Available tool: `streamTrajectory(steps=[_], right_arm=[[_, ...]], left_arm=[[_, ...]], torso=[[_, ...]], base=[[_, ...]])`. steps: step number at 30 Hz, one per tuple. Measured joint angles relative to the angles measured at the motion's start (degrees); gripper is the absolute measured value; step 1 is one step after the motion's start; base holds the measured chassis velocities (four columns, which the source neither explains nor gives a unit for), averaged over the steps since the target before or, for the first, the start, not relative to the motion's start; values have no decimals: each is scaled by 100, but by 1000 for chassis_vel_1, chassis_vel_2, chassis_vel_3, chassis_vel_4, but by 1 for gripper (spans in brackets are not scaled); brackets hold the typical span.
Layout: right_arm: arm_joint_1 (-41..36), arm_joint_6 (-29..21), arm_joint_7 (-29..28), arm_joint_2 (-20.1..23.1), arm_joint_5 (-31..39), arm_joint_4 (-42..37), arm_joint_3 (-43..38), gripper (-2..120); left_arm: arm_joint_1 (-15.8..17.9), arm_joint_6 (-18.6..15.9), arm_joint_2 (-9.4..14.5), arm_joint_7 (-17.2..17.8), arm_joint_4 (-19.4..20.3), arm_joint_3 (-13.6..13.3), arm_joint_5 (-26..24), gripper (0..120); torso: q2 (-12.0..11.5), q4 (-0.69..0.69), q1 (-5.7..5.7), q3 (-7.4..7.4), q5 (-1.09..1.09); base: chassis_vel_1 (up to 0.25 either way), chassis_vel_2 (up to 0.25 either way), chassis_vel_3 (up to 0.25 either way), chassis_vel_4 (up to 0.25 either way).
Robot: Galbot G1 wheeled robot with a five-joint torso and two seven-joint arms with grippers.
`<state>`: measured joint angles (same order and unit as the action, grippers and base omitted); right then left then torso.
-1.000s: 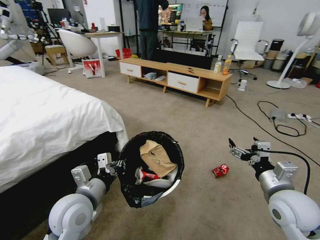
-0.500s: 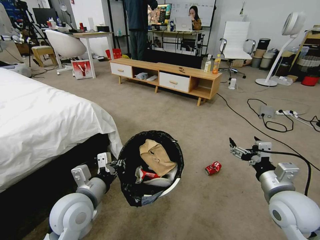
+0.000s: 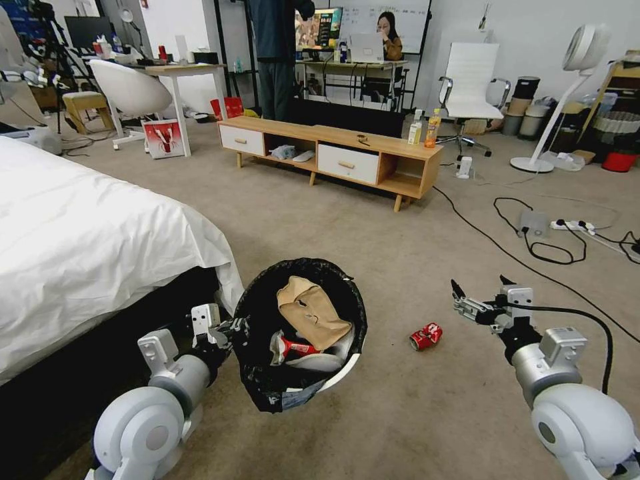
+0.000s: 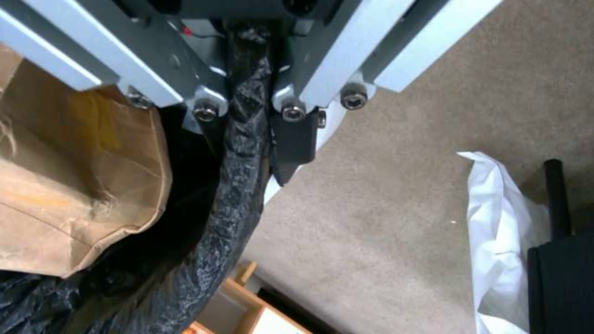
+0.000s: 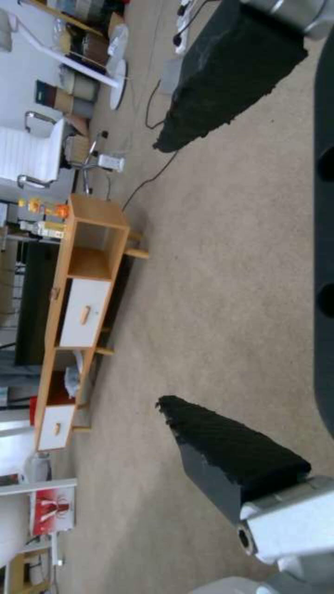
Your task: Pick up the trash bin and place the garbage on the floor into it.
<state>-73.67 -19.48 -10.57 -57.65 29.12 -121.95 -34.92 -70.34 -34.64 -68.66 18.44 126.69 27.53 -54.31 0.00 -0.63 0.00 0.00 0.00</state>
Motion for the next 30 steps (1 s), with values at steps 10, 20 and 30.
streamTrajectory(steps=[10,20,30], right_arm=[[-6,-1,9,10,0,2,-9,100],[-16,2,10,30,-5,1,-28,100],[-14,114,-16,53,-79,23,-51,100]], left_arm=[[-29,0,-22,0,1,-9,15,2],[-53,0,-18,-8,13,0,18,2],[-59,1,-10,-9,50,6,16,2]], torso=[[0,-1,0,0,0],[0,-1,1,0,-1],[0,0,1,0,0]], base=[[-77,72,71,-88],[-226,242,236,-237],[-318,338,319,-326]])
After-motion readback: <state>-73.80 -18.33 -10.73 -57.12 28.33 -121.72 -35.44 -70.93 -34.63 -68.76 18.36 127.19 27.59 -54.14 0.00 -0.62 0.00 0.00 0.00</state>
